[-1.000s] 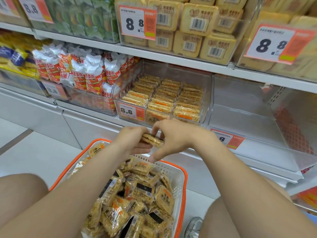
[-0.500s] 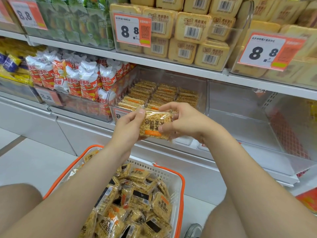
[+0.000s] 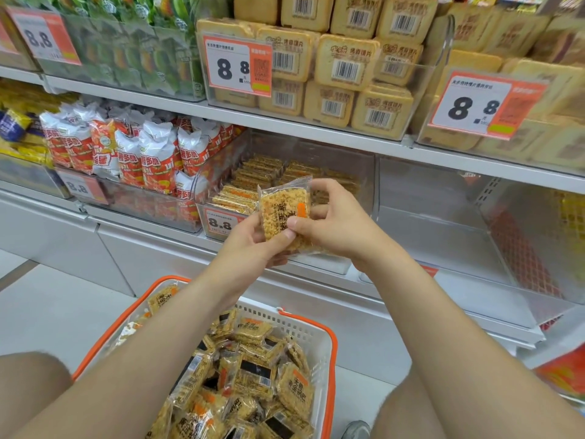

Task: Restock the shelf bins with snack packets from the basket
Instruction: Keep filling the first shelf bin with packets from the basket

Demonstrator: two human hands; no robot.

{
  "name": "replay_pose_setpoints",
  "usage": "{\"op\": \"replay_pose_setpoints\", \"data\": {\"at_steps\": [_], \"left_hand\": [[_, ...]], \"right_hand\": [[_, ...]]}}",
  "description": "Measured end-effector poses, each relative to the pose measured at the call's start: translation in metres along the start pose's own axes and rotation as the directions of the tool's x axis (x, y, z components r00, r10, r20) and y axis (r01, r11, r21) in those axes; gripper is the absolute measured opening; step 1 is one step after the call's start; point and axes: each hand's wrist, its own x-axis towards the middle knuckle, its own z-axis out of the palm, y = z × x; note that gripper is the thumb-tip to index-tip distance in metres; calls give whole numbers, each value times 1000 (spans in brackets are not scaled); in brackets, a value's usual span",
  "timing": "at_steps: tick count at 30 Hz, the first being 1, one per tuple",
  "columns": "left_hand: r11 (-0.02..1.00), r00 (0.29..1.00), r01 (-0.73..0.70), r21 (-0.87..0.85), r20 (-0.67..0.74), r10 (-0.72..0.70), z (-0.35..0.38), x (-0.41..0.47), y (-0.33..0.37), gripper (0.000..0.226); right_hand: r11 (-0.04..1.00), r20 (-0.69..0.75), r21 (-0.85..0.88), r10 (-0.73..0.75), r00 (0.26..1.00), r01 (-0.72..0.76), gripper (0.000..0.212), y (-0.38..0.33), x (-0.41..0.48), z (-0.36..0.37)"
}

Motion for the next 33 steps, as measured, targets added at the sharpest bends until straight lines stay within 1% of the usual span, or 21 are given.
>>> {"op": "replay_pose_setpoints", "data": {"at_steps": [1, 2, 3, 4, 5, 6, 7, 8, 9, 11, 14, 16, 17, 21, 24, 26, 29, 30, 31, 32, 33], "left_hand": [[999, 1000, -20, 51, -20, 21, 1, 1, 0, 31], [986, 996, -52, 157, -57, 61, 2, 2, 0, 30], [944, 987, -91, 316, -95, 127, 2, 4, -1, 30], [859, 972, -127, 497, -111, 208, 0, 7, -4, 33], [726, 953, -159, 669, -89, 291, -3, 8, -7, 35], [560, 934, -189, 806, -29, 357, -5, 9, -10, 36], [392, 917, -214, 895, 46, 396, -7, 11, -14, 38], [258, 909, -229, 938, 111, 402, -8, 12, -17, 40], [170, 909, -237, 957, 156, 386, -9, 14, -19, 43], [79, 927, -227, 971, 190, 324, -8, 17, -20, 48], [-11, 946, -201, 979, 197, 256, -7, 23, -17, 48], [-46, 952, -192, 980, 197, 232, -7, 26, -14, 44], [-57, 955, -188, 981, 196, 222, -7, 28, -13, 43], [-74, 964, -173, 982, 185, 191, -5, 33, -11, 43], [-73, 964, -169, 983, 180, 196, -5, 34, -13, 44], [-70, 962, -166, 984, 177, 208, -5, 34, -13, 42], [-80, 963, -136, 987, 151, 222, -2, 34, -11, 37], [-86, 963, -126, 988, 142, 227, -1, 34, -11, 36], [-90, 963, -118, 989, 136, 232, 0, 33, -11, 34], [-89, 963, -115, 989, 133, 234, 1, 33, -11, 33], [-87, 964, -115, 990, 132, 232, 1, 32, -11, 33]], "right_hand": [[999, -36, -38, -32, 999, 31, 59, -1, 0, -1], [989, -101, -118, -107, 989, 95, 46, -2, 2, -2], [964, -170, -217, -193, 966, 154, 37, -3, 3, -4], [932, -228, -304, -272, 935, 197, 32, -4, 3, -7], [905, -255, -370, -314, 914, 208, 31, -4, 3, -12], [888, -250, -416, -318, 914, 195, 31, -3, 4, -18], [872, -223, -462, -289, 931, 160, 32, -2, 3, -24], [847, -186, -520, -239, 953, 111, 34, 1, 4, -30], [807, -148, -587, -196, 969, 73, 36, 5, 4, -34], [717, -84, -695, -151, 985, 51, 39, 8, 4, -37], [612, -24, -787, -160, 987, 80, 37, 12, 8, -30], [549, -29, -833, -172, 985, 71, 35, 13, 12, -27], [527, -38, -848, -171, 984, 59, 37, 12, 14, -26], [452, -32, -891, -154, 988, 41, 47, 7, 19, -28], [434, 1, -900, -102, 995, 45, 50, 2, 21, -33], [419, 41, -906, -72, 997, 68, 52, 1, 23, -35], [380, 129, -917, -6, 992, 122, 60, 1, 25, -29], [370, 163, -918, 17, 987, 145, 55, 2, 25, -25], [372, 191, -914, 37, 981, 164, 45, 6, 26, -21], [384, 204, -908, 59, 977, 166, 33, 10, 28, -18], [405, 202, -902, 83, 976, 152, 26, 14, 29, -17]]}}
